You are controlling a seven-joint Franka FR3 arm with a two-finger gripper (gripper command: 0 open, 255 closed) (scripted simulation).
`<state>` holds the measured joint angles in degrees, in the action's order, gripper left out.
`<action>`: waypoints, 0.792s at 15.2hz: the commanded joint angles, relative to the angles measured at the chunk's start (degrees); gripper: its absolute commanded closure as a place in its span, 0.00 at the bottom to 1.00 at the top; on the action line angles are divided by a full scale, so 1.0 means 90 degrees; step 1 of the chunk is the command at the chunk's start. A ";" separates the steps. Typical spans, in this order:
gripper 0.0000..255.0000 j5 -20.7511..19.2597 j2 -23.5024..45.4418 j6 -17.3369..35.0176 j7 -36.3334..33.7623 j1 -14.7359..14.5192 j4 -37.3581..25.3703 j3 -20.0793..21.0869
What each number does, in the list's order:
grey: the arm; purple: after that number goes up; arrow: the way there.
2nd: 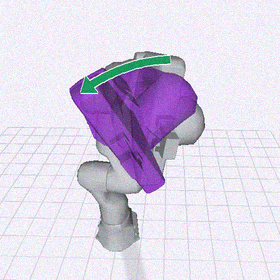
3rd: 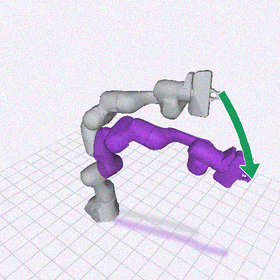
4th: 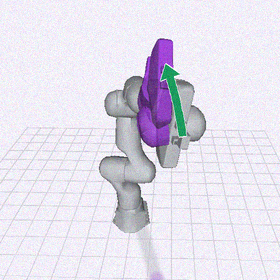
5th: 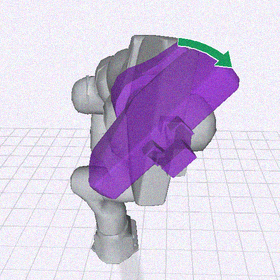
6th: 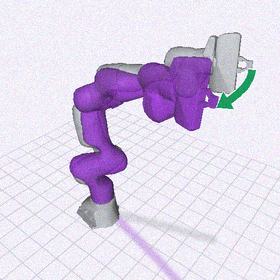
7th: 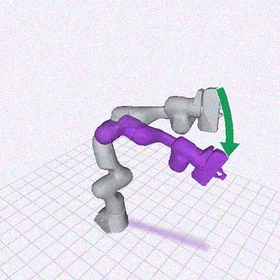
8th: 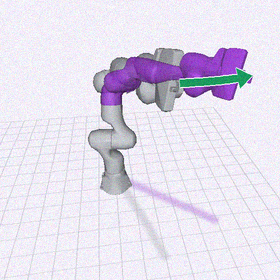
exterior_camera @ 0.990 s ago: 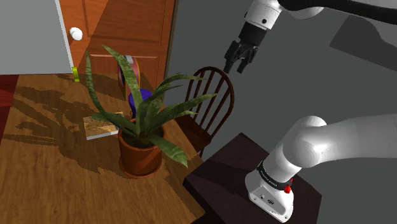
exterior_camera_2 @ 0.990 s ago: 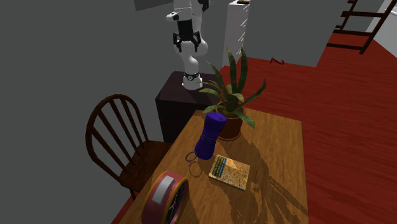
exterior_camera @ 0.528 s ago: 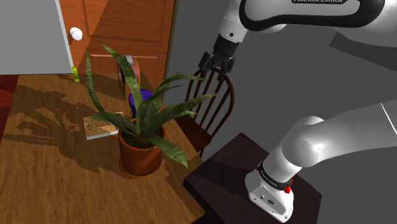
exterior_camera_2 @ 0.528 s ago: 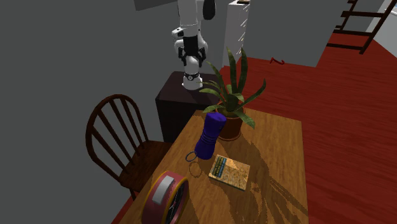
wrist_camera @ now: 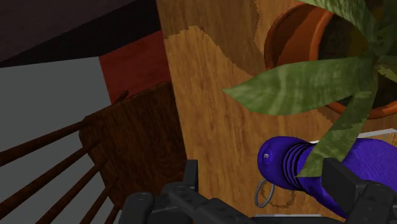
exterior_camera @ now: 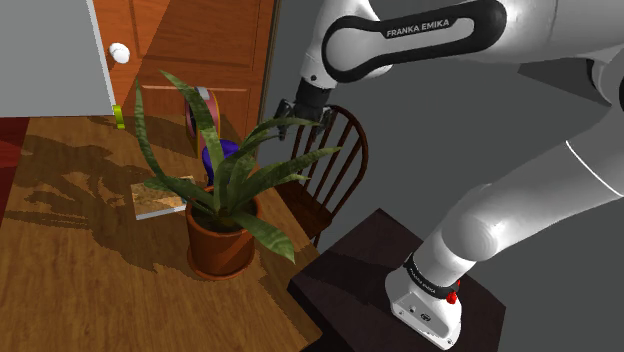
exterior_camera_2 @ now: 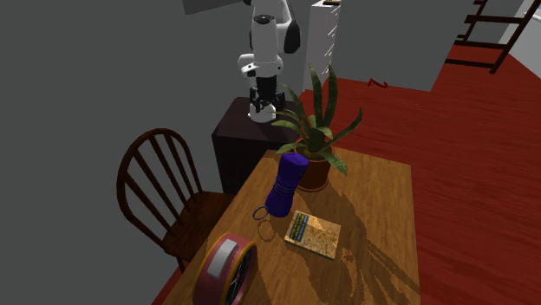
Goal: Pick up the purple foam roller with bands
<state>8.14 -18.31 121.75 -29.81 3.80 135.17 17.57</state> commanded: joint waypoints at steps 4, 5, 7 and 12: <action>0.00 -0.0556 0.1337 0.0762 -0.1119 0.0189 -0.0562 0.0366; 0.00 -0.0706 0.1604 0.0878 -0.1354 0.0211 -0.0697 0.0409; 0.00 -0.1033 0.2144 0.1077 -0.1831 0.0225 -0.0993 0.0454; 0.00 -0.1851 0.3482 0.1378 -0.2961 0.0063 -0.1890 0.0318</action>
<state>-7.00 10.71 133.76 -53.75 5.06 119.84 20.57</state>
